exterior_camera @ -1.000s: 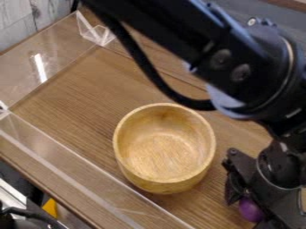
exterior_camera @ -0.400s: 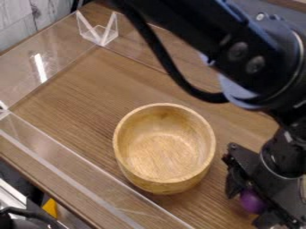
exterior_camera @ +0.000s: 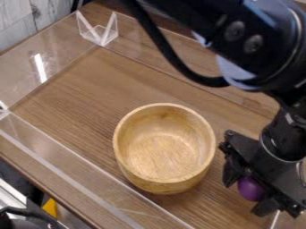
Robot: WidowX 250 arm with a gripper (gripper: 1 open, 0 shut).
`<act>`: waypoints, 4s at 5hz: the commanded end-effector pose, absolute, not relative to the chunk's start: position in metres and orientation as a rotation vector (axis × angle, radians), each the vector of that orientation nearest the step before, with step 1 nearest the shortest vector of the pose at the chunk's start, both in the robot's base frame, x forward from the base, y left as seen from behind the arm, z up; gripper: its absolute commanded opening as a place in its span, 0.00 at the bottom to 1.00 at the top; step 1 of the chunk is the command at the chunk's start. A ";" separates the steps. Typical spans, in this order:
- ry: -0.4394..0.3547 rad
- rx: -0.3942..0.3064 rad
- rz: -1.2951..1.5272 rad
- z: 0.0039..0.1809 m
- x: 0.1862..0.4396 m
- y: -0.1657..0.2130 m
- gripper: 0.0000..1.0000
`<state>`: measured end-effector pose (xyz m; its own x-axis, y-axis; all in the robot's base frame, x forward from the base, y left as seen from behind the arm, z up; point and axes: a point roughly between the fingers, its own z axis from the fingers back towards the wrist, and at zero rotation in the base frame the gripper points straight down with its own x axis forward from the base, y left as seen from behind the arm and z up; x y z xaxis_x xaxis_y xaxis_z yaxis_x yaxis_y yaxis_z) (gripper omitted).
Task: Put the purple eggplant in the brown bowl
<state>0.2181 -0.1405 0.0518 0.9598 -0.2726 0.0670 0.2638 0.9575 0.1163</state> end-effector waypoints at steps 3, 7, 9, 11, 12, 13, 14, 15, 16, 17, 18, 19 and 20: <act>-0.182 0.083 -0.210 0.104 0.222 -0.118 0.00; -0.216 0.092 -0.254 0.095 0.229 -0.044 0.00; -0.226 0.066 -0.335 0.093 0.230 -0.054 1.00; -0.223 0.069 -0.370 0.079 0.227 -0.059 1.00; -0.218 0.074 -0.361 0.070 0.233 -0.052 1.00; -0.210 0.076 -0.352 0.060 0.237 -0.046 1.00; -0.205 0.081 -0.303 0.049 0.237 -0.042 0.00; -0.202 0.082 -0.251 0.041 0.236 -0.038 0.00; -0.196 0.075 -0.212 0.044 0.236 -0.046 0.00; -0.191 0.071 -0.174 0.046 0.236 -0.054 0.00; -0.186 0.070 -0.120 0.048 0.235 -0.051 0.00; -0.179 0.072 -0.069 0.049 0.234 -0.049 0.00; -0.174 0.071 -0.064 0.052 0.235 -0.051 0.00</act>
<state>0.2282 -0.0477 0.0428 0.9885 -0.0748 0.1314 0.0638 0.9942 0.0863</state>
